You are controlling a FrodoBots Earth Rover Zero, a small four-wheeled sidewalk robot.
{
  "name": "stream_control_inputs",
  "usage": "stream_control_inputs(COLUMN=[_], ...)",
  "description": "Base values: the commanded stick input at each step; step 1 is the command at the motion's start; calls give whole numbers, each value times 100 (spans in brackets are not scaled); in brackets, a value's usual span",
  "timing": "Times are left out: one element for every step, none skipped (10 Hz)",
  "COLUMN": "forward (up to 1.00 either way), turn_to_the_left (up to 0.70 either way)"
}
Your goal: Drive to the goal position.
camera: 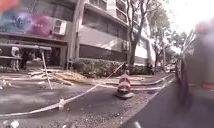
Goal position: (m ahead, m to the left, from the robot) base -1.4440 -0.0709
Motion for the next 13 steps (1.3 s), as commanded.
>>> stream_control_inputs(forward=[0, 0, 0, 0, 0, 0, 0, 0, 0, 0, 0, 0, 0], turn_to_the_left=[45, 45, 45, 45, 45, 45, 45, 45, 45, 45, 45, 45, 45])
